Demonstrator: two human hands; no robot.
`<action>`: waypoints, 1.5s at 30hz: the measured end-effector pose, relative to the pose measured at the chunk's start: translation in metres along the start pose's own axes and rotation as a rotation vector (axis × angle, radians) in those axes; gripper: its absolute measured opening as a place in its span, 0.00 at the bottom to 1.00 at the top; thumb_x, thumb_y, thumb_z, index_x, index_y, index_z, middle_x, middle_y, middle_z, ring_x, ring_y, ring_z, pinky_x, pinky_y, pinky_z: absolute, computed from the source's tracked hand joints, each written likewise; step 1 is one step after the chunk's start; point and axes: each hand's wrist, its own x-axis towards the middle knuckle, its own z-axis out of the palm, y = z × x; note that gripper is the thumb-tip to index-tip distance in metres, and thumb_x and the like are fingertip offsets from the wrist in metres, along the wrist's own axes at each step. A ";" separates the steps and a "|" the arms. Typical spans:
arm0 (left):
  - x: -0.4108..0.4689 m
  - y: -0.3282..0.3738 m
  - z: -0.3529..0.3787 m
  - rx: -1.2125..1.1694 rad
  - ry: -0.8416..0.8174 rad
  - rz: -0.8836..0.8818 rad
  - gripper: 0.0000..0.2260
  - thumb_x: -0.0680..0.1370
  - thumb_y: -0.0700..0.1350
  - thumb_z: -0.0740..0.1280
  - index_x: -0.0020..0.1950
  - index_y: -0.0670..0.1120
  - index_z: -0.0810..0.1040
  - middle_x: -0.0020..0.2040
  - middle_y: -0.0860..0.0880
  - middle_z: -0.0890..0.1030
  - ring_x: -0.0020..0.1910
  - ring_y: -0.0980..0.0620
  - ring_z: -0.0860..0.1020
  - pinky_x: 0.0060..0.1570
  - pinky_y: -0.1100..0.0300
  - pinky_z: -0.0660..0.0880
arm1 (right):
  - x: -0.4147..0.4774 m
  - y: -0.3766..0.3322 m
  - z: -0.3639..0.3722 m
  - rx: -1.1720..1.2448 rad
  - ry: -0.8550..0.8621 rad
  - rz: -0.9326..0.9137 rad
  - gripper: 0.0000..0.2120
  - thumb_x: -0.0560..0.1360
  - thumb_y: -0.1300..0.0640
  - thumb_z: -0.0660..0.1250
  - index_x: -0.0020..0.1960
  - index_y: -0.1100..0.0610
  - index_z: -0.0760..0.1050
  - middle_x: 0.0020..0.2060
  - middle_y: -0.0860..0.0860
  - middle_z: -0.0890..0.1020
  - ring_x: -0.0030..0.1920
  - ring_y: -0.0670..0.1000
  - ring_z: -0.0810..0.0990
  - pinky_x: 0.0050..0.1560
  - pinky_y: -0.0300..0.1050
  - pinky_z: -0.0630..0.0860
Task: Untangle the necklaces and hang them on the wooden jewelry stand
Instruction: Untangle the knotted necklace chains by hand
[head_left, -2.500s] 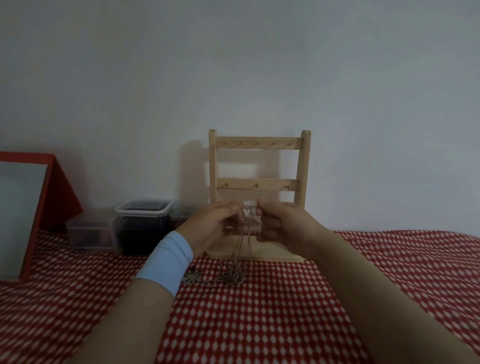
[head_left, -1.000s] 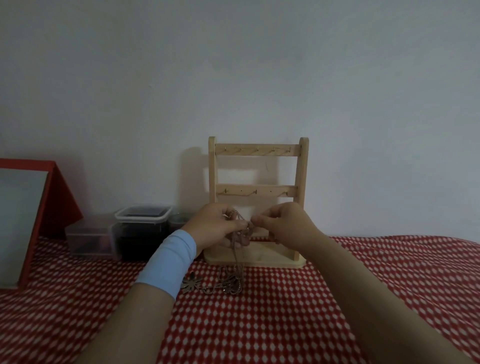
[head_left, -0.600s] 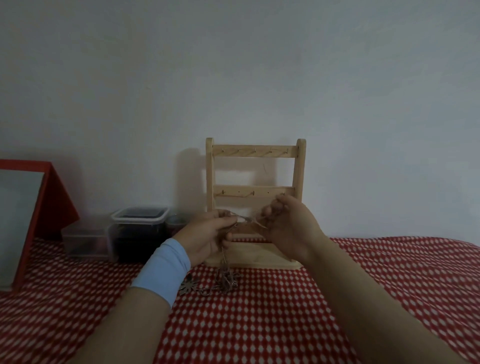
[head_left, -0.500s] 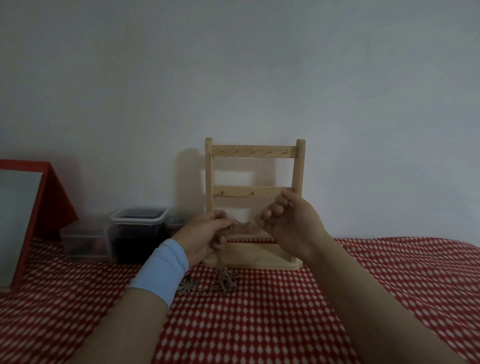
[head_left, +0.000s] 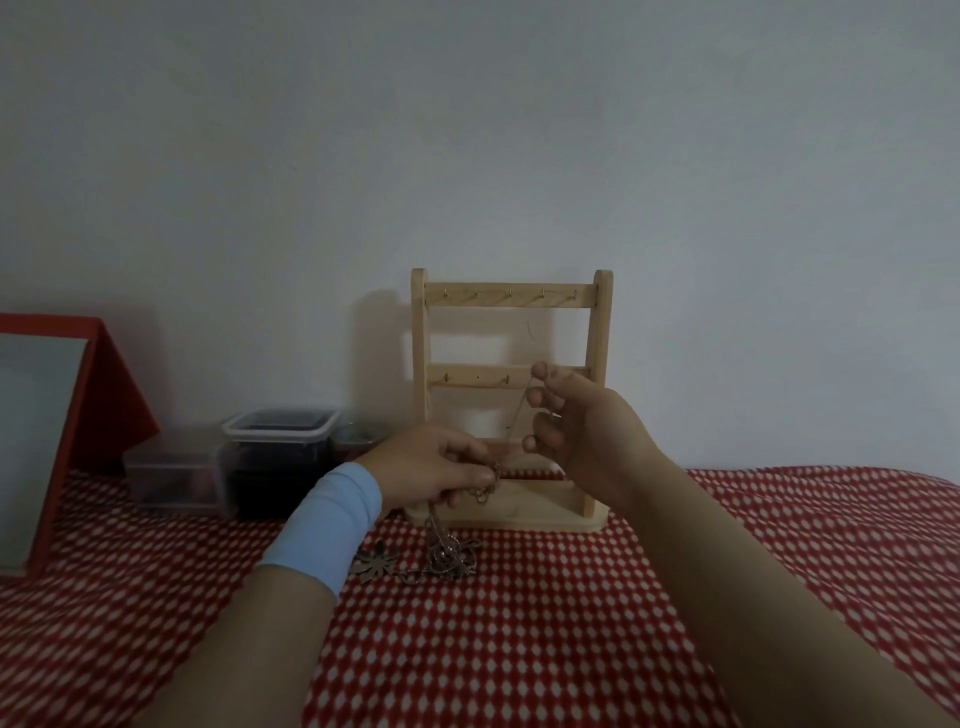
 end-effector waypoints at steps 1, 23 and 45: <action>0.000 0.000 -0.001 0.018 -0.006 0.012 0.06 0.77 0.47 0.70 0.52 0.51 0.84 0.39 0.48 0.85 0.32 0.56 0.76 0.34 0.63 0.73 | 0.000 0.000 0.000 -0.014 0.016 -0.013 0.03 0.82 0.61 0.60 0.52 0.59 0.72 0.39 0.52 0.77 0.26 0.49 0.67 0.35 0.48 0.75; 0.005 -0.020 -0.003 0.513 -0.241 -0.145 0.10 0.75 0.47 0.71 0.56 0.55 0.82 0.56 0.52 0.82 0.51 0.54 0.82 0.55 0.60 0.78 | -0.003 0.018 0.005 -1.636 -0.200 0.261 0.10 0.79 0.53 0.69 0.56 0.56 0.85 0.54 0.51 0.86 0.53 0.48 0.82 0.57 0.42 0.78; 0.001 -0.019 0.014 0.777 -0.401 -0.305 0.25 0.71 0.58 0.73 0.64 0.48 0.79 0.63 0.50 0.77 0.61 0.50 0.75 0.64 0.53 0.74 | -0.007 0.054 0.016 -1.659 -0.226 0.142 0.12 0.76 0.51 0.69 0.59 0.48 0.79 0.54 0.46 0.81 0.52 0.47 0.79 0.55 0.45 0.80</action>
